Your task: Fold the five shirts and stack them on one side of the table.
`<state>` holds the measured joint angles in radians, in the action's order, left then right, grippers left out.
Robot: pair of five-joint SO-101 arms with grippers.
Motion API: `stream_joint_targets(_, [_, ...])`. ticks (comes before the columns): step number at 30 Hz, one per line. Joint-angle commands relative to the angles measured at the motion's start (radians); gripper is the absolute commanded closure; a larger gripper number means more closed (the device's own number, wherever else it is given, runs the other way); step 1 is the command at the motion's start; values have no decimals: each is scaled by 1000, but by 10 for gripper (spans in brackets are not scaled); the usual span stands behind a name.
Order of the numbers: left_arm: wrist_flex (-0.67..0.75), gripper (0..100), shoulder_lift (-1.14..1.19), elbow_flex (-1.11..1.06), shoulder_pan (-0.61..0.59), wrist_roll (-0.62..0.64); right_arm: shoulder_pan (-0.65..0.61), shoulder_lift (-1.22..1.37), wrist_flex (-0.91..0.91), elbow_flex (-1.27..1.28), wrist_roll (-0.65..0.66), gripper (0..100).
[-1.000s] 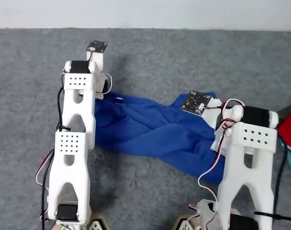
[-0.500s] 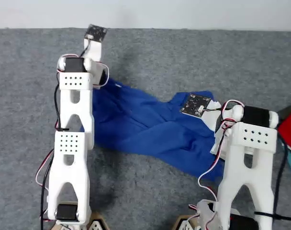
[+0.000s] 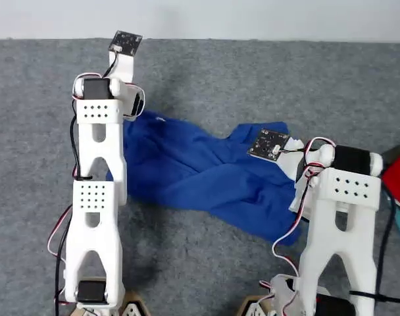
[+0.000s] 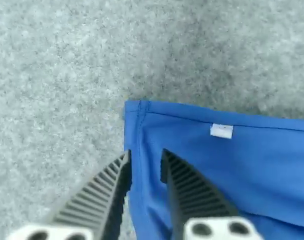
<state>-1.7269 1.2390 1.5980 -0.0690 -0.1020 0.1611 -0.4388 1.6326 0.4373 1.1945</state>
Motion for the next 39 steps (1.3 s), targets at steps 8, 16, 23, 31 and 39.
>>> stream_joint_targets(8, [-34, 884, -44, -1, 14, 83, -8, -30, 10, -6, -9, 783])
stream_joint_targets(16, [-32, 884, -272, -478, 48, 35, -67, -30, 5, -6, -9, 783])
stream_joint_targets(23, [-15, 883, -445, -857, 61, 28, -77, -22, -27, -6, -32, 783])
stream_joint_targets(31, [-29, 884, -428, -834, 103, 37, -94, -21, -38, -6, -49, 783])
stream_joint_targets(39, [-26, 960, -382, -831, 117, 29, -88, -28, -38, -6, -49, 783])
